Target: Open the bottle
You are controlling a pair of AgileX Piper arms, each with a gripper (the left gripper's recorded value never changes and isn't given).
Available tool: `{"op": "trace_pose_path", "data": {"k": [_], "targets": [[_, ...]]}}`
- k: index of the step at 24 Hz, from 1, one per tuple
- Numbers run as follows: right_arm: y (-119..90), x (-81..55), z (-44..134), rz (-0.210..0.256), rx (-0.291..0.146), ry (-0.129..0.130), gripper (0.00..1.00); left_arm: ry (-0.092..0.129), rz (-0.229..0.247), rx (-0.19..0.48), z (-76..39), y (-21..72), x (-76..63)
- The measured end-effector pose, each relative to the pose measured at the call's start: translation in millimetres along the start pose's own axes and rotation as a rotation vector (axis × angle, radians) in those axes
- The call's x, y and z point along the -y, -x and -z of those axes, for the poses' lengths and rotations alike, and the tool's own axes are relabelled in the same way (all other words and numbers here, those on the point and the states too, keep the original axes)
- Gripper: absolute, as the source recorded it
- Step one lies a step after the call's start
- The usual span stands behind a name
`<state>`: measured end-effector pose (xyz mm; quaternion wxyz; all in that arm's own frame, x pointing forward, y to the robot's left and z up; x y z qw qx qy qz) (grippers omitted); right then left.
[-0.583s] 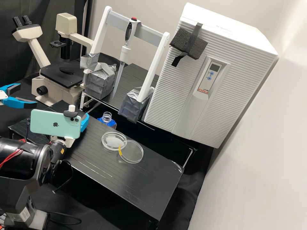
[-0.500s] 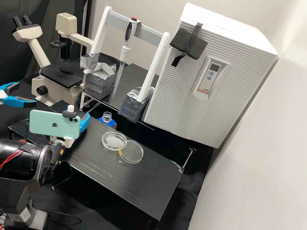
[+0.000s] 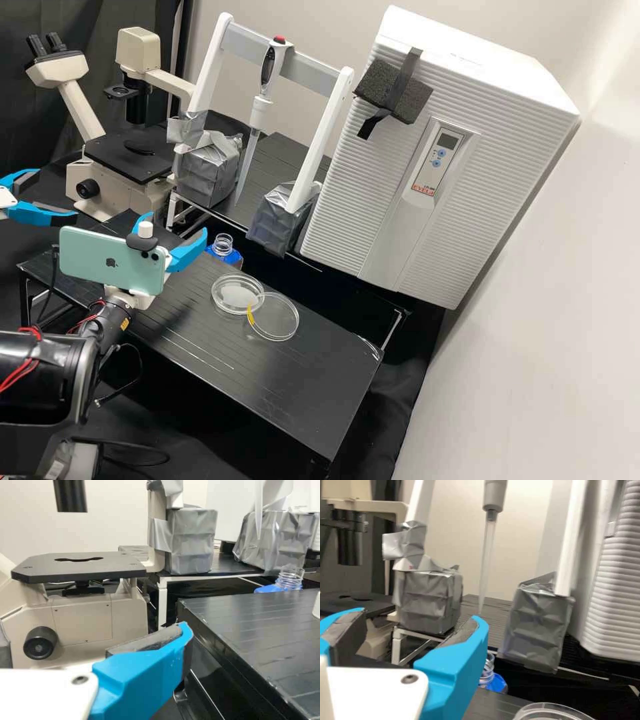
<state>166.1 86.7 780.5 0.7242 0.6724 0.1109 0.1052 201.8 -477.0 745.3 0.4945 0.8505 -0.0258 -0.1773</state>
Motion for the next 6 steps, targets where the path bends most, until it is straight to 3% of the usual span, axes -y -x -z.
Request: {"op": "trace_pose_path", "data": {"k": [2, 6], "targets": [[-0.1, -0.2, -0.2, -0.001, 0.001, 0.001, 1.00, -0.020, -0.011, -0.006, 0.0, 0.6, -2.0], [0.0, 0.7, 1.3, 0.008, -0.016, 0.008, 1.00, -0.004, -0.048, -0.028, -0.8, 2.6, -8.2]]}}
